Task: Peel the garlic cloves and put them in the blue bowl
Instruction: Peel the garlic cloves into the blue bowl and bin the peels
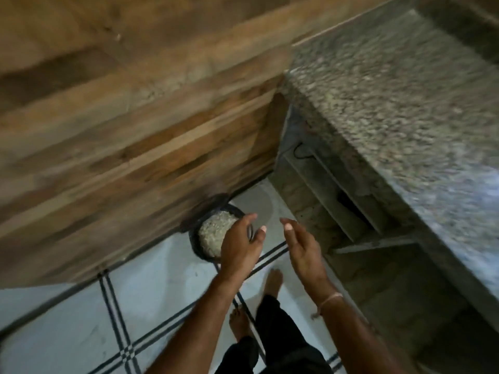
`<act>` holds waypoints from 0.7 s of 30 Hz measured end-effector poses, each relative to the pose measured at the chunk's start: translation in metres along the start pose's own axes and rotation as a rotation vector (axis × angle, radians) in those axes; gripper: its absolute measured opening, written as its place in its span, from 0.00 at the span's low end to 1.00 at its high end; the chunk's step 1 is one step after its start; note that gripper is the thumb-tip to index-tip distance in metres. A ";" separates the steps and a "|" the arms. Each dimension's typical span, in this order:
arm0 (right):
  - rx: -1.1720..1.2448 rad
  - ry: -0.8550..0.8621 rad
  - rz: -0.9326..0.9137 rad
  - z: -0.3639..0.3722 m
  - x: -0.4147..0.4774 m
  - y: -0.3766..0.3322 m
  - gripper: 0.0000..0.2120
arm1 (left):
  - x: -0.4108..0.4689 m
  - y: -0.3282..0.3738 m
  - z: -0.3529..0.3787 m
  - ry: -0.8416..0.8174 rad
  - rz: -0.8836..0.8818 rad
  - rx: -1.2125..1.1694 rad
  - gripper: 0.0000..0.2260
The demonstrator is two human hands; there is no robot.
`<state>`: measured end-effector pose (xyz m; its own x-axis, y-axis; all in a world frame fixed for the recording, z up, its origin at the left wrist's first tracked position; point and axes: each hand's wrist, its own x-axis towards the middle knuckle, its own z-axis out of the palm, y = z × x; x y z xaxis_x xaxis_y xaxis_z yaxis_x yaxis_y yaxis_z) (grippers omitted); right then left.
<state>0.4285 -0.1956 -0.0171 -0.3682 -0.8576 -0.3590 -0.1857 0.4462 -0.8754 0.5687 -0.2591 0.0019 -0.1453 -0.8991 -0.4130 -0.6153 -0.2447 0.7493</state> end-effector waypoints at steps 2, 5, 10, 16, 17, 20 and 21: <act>-0.015 0.102 -0.053 -0.039 -0.029 0.000 0.21 | -0.029 0.028 0.020 -0.072 0.135 0.063 0.19; -0.045 0.249 -0.105 -0.096 -0.064 0.006 0.17 | -0.062 0.061 0.059 -0.157 0.268 0.101 0.19; -0.094 0.444 -0.140 -0.202 -0.099 0.026 0.16 | -0.092 0.133 0.142 -0.225 0.466 0.206 0.17; -0.094 0.654 -0.086 -0.339 -0.127 0.074 0.13 | -0.124 0.213 0.261 -0.333 0.574 0.155 0.14; -0.083 0.688 -0.063 -0.358 -0.130 0.083 0.13 | -0.129 0.222 0.279 -0.363 0.592 0.152 0.14; -0.056 0.771 -0.015 -0.404 -0.133 0.104 0.14 | -0.137 0.244 0.326 -0.431 0.636 0.153 0.14; -0.044 0.789 -0.005 -0.415 -0.133 0.110 0.14 | -0.139 0.251 0.339 -0.437 0.646 0.166 0.13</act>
<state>0.0785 0.0739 0.0686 -0.9018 -0.4321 -0.0053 -0.2188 0.4671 -0.8567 0.1715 -0.0729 0.0719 -0.7822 -0.6124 -0.1147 -0.4081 0.3645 0.8370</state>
